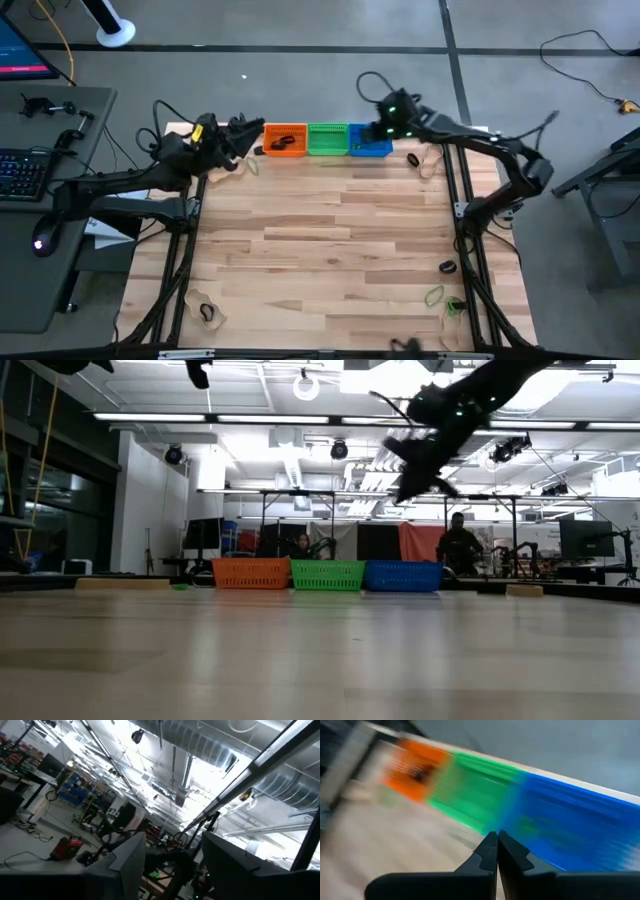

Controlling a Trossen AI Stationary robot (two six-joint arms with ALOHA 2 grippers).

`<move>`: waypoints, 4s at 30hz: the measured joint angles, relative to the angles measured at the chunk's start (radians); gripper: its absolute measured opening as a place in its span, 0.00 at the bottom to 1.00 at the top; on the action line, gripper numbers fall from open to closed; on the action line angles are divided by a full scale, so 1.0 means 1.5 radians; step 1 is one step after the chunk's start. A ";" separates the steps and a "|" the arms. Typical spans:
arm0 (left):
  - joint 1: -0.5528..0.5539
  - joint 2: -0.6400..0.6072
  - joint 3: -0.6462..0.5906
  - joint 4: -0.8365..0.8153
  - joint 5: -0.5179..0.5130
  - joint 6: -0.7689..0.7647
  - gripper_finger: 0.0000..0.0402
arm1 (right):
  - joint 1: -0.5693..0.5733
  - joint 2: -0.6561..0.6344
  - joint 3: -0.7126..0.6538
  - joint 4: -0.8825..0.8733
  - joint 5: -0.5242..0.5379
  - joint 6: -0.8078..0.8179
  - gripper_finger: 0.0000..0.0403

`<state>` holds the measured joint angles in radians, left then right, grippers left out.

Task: Sort rubber bands into baskets
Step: Put the black rubber band into the orange basket

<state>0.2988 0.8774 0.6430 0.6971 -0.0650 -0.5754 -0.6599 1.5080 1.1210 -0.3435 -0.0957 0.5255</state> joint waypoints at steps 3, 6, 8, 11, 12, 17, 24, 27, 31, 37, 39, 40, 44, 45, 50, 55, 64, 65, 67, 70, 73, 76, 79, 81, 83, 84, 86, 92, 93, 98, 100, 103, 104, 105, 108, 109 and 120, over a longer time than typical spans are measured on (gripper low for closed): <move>0.006 0.000 0.000 -0.002 0.000 -0.005 0.46 | 0.048 0.063 0.000 0.147 -0.020 0.057 0.00; 0.012 0.000 0.000 0.009 0.000 -0.005 0.46 | 0.082 0.141 0.001 0.286 -0.049 0.119 0.00; 0.015 -0.001 0.000 0.009 0.000 -0.013 0.46 | 0.095 0.195 0.024 0.325 -0.054 0.152 0.00; 0.016 0.000 0.000 0.005 -0.001 -0.030 0.46 | 0.105 0.268 0.089 0.335 -0.048 0.156 0.00; 0.016 0.000 0.000 0.006 -0.001 -0.035 0.46 | 0.107 0.290 0.116 0.336 -0.050 0.156 0.00; 0.016 0.000 0.000 0.007 0.000 -0.041 0.46 | 0.109 0.389 0.274 0.290 -0.082 0.156 0.00; 0.016 0.000 0.000 0.007 0.000 -0.046 0.46 | 0.109 0.518 0.500 0.138 -0.090 0.138 0.00; 0.016 0.000 0.000 0.007 0.001 -0.046 0.46 | 0.110 0.561 0.579 0.082 -0.100 0.136 0.00; 0.016 0.000 0.000 0.007 0.002 -0.046 0.46 | 0.110 0.604 0.657 -0.009 -0.094 0.104 0.02; 0.016 0.000 0.000 0.007 0.002 -0.046 0.46 | 0.107 0.616 0.683 -0.056 -0.089 0.064 0.24; 0.016 0.000 0.000 0.007 0.002 -0.046 0.46 | 0.104 0.614 0.684 -0.069 -0.089 0.063 0.34; 0.016 0.000 0.000 0.007 0.002 -0.046 0.46 | 0.103 0.614 0.684 -0.080 -0.090 0.059 0.39; 0.016 0.000 0.000 0.007 0.002 -0.046 0.46 | 0.085 0.592 0.684 -0.163 -0.109 0.003 0.51; 0.016 0.000 0.000 0.007 0.002 -0.046 0.46 | 0.081 0.581 0.684 -0.198 -0.101 -0.028 0.52; 0.016 0.000 0.000 0.006 0.002 -0.034 0.46 | 0.059 0.504 0.684 -0.403 0.007 -0.201 0.52; 0.019 0.000 0.000 0.003 0.002 -0.032 0.46 | 0.011 0.443 0.663 -0.565 0.073 -0.285 0.51; 0.019 0.000 0.000 0.001 0.002 -0.016 0.46 | -0.093 0.136 0.168 -0.420 0.082 -0.227 0.51; 0.019 0.000 0.000 0.002 0.002 -0.013 0.46 | -0.106 0.099 0.106 -0.399 0.084 -0.214 0.51; 0.019 0.000 0.000 0.002 0.002 -0.005 0.46 | -0.132 0.041 0.008 -0.364 0.094 -0.192 0.51; 0.019 0.000 0.000 0.002 -0.007 -0.005 0.46 | -0.167 0.001 -0.084 -0.329 0.096 -0.152 0.51; 0.019 0.000 0.000 0.002 -0.019 -0.009 0.46 | -0.187 0.007 -0.115 -0.294 0.081 -0.145 0.51; 0.019 0.000 0.000 0.002 -0.027 -0.013 0.46 | -0.184 0.028 -0.114 -0.265 0.076 -0.160 0.51; 0.019 0.000 0.000 0.001 -0.027 -0.035 0.46 | -0.181 0.057 -0.099 -0.270 0.084 -0.179 0.51; 0.019 0.000 0.000 0.002 -0.027 -0.040 0.46 | -0.182 0.076 -0.096 -0.281 0.085 -0.186 0.51; 0.019 0.000 0.000 0.001 -0.027 -0.040 0.46 | -0.181 0.091 -0.095 -0.287 0.083 -0.193 0.49; 0.019 0.000 0.000 0.001 -0.027 -0.041 0.46 | -0.178 0.099 -0.095 -0.286 0.082 -0.197 0.47; 0.019 0.000 0.000 0.002 -0.027 -0.045 0.46 | -0.175 0.112 -0.095 -0.283 0.088 -0.200 0.43; 0.019 0.000 0.000 0.001 -0.027 -0.046 0.46 | -0.176 0.136 -0.095 -0.259 0.105 -0.210 0.24; 0.019 0.000 0.000 0.001 -0.027 -0.046 0.46 | -0.176 0.137 -0.095 -0.262 0.109 -0.214 0.19; 0.019 0.000 0.000 0.001 -0.027 -0.046 0.46 | -0.174 0.110 -0.094 -0.292 0.111 -0.232 0.03; 0.019 0.000 0.000 0.002 -0.027 -0.039 0.46 | -0.171 0.073 -0.085 -0.314 0.109 -0.230 0.01; 0.019 0.000 0.000 0.001 -0.028 -0.034 0.46 | -0.157 -0.005 -0.062 -0.316 0.072 -0.213 0.01; 0.019 0.000 0.000 0.001 -0.028 -0.033 0.46 | -0.149 -0.031 -0.054 -0.301 0.051 -0.198 0.01; 0.019 0.000 0.000 0.001 -0.028 -0.033 0.46 | -0.140 -0.054 -0.050 -0.271 0.024 -0.179 0.00; 0.019 0.000 0.000 0.000 -0.028 -0.033 0.46 | -0.102 -0.092 -0.048 -0.133 -0.051 -0.096 0.00; 0.019 0.000 0.000 -0.002 -0.028 -0.033 0.46 | -0.085 -0.091 -0.048 -0.083 -0.063 -0.060 0.00; 0.019 -0.001 0.000 -0.026 -0.029 -0.055 0.46 | 0.105 0.211 0.037 0.386 -0.116 0.256 0.00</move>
<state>0.3271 0.8766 0.6426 0.6575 -0.1089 -0.6580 -0.5024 1.8239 1.1765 0.2359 -0.2697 0.9090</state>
